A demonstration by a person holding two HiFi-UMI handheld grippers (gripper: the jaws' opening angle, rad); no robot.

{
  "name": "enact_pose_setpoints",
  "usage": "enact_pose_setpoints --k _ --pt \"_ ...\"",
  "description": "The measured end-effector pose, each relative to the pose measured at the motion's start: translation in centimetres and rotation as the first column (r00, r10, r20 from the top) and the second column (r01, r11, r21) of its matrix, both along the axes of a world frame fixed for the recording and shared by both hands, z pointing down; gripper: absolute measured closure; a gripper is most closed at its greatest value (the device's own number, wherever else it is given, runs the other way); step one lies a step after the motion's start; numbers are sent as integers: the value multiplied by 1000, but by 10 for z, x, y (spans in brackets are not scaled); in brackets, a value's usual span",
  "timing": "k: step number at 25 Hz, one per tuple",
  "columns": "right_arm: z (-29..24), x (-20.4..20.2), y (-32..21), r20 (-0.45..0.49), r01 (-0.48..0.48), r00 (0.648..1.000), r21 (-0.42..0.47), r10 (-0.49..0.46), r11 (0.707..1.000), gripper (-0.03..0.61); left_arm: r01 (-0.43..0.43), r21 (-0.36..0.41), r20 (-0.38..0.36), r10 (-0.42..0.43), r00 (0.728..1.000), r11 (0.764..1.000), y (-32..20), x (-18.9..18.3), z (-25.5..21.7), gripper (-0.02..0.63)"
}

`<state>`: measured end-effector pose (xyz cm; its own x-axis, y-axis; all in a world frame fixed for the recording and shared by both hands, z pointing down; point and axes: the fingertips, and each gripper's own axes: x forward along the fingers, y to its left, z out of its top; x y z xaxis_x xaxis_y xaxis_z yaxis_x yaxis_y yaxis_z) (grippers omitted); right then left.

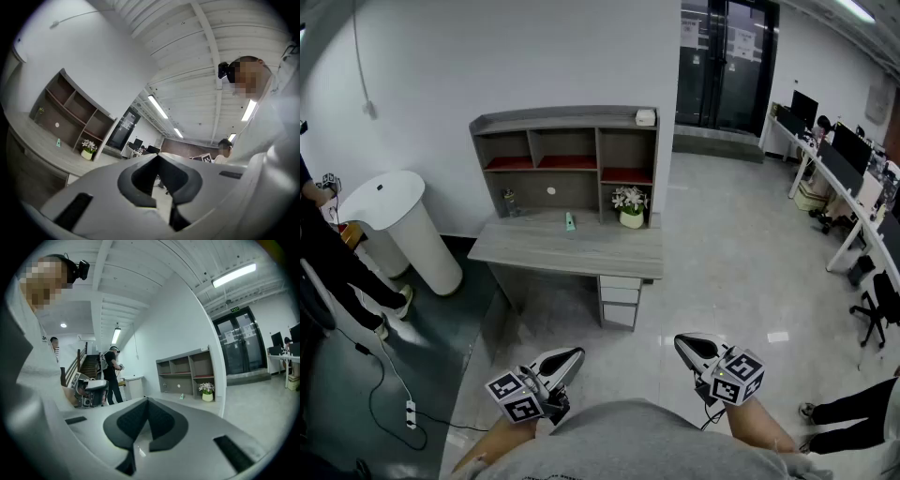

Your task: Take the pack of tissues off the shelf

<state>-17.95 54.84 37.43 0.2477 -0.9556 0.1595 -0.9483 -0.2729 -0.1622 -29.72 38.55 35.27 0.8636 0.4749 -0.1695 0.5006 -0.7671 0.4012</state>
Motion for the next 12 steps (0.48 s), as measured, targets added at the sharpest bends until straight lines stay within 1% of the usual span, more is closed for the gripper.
enact_pose_setpoints --k 12 --pt "-3 0 8 -10 -5 1000 -5 5 1000 560 -9 -3 1 9 1000 1000 5 2 -1 603"
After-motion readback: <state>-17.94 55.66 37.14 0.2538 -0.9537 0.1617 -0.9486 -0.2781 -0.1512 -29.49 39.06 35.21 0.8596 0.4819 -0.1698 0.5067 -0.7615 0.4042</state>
